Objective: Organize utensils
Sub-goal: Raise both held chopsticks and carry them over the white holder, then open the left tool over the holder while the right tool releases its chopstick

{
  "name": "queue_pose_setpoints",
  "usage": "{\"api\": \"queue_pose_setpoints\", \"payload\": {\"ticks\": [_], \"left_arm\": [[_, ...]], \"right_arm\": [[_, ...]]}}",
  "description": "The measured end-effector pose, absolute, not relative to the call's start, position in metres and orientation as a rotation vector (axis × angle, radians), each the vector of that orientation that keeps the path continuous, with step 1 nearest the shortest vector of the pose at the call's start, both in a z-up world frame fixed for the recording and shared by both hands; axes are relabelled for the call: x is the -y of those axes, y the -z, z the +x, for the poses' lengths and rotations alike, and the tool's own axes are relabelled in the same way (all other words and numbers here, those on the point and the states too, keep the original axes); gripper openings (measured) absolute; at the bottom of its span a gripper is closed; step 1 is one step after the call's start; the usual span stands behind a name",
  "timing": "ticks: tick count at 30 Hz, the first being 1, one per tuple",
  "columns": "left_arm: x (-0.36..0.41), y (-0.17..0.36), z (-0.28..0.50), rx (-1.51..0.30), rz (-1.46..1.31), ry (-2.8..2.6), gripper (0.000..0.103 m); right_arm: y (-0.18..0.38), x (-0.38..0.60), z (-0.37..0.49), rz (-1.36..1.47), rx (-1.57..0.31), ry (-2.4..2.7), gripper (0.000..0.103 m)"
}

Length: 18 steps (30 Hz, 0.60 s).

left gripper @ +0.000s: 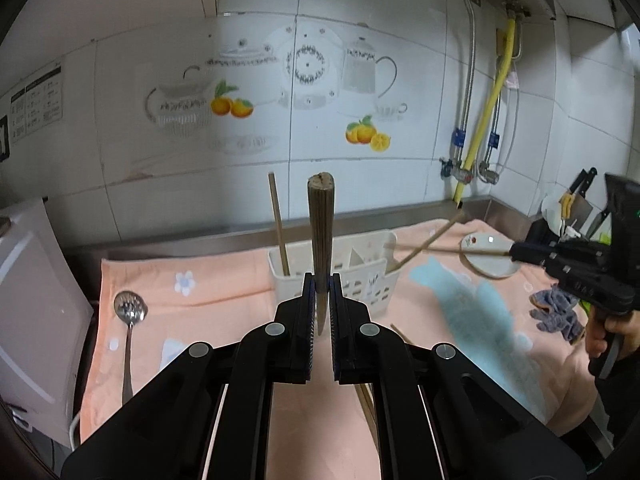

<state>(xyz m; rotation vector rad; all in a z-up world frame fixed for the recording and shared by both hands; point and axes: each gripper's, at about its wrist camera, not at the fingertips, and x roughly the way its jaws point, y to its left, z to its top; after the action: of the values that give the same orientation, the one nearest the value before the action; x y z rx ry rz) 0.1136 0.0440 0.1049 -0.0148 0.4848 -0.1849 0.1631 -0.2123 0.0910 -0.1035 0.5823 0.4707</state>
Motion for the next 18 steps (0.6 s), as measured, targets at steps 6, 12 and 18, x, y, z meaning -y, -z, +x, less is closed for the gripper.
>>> {"api": "queue_pose_setpoints", "payload": {"ticks": [6,12,18], "left_arm": [[-0.043,-0.134,0.129,-0.434,-0.002,0.179,0.006],[-0.036,-0.151,0.155,-0.404,0.021,0.174,0.006],[-0.037,-0.14,0.19,-0.477,0.017,0.176,0.006]], "right_arm": [[-0.091,0.203,0.181,-0.153,-0.656,-0.499,0.006],[-0.105,0.195,0.194,-0.227,-0.705,-0.527,0.006],[-0.12,0.184,0.215,-0.277,-0.775,-0.563,0.006]]}}
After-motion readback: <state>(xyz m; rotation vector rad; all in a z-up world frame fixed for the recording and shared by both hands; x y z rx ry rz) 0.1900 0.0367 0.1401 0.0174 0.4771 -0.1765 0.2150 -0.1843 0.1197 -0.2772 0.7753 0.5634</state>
